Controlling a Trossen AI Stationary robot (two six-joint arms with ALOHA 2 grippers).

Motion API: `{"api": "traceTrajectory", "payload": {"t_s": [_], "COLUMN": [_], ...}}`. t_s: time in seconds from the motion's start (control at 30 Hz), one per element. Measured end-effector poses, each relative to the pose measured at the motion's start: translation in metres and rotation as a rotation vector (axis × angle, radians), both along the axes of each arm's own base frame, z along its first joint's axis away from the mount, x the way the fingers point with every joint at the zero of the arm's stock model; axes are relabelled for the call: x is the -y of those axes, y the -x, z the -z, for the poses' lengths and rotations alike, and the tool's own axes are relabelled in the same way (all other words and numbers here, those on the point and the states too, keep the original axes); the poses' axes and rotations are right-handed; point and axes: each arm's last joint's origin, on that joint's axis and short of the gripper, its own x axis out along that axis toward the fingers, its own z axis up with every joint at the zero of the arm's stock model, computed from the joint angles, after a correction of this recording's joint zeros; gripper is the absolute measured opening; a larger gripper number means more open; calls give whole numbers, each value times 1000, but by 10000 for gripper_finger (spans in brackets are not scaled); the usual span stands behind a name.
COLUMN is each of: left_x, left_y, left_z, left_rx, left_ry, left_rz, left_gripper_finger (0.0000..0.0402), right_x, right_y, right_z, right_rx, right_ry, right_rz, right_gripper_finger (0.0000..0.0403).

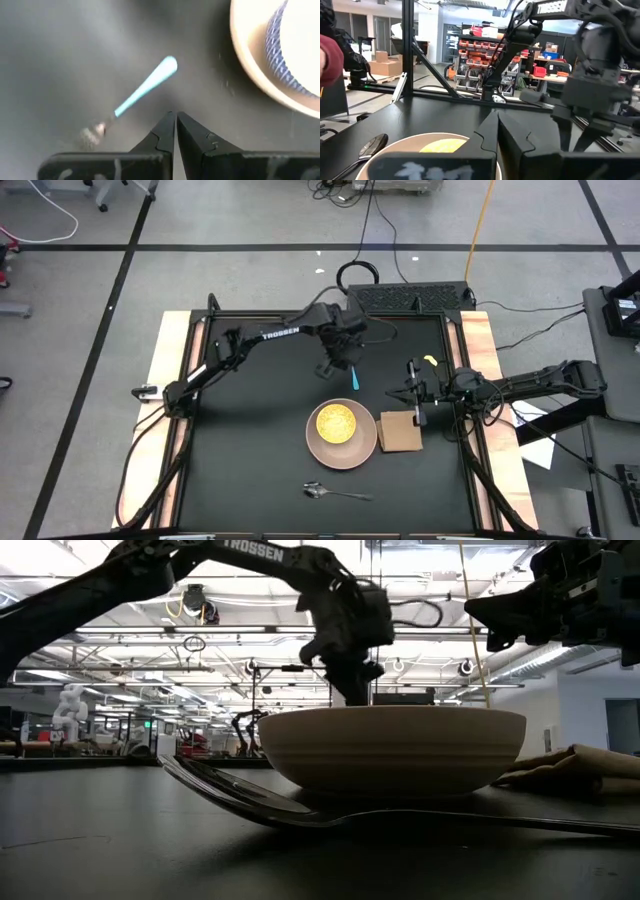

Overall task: Set table place
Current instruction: Adjust the brown plate

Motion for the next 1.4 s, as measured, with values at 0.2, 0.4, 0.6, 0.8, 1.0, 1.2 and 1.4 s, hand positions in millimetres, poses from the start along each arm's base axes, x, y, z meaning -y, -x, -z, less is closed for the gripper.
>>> {"api": "traceTrajectory", "payload": {"t_s": [0.2,0.4,0.6,0.8,1.0,1.2,1.4], "left_x": [9,7,10,20,22,15,1], "left_y": [-7,-6,-5,-4,-5,-7,15], "left_z": [-2,-1,0,1,1,-10,-62], "left_rx": [41,43,33,16,20,91,204], "left_ry": [-9,-21,-104,-139,-138,-106,-58], "left_rz": [8,29,145,273,276,171,47], "left_gripper_finger": [26,26,26,26,26,26,26], "right_x": [0,0,0,0,0,0,0], "right_y": [0,0,0,0,0,0,0], "right_z": [0,0,0,0,0,0,0], "right_rx": [0,0,0,-1,0,-1,-6], "right_ry": [0,0,0,0,0,-1,-27], "right_rz": [0,0,0,0,0,0,-3], "right_gripper_finger": [0,0,0,0,0,0,0]}}
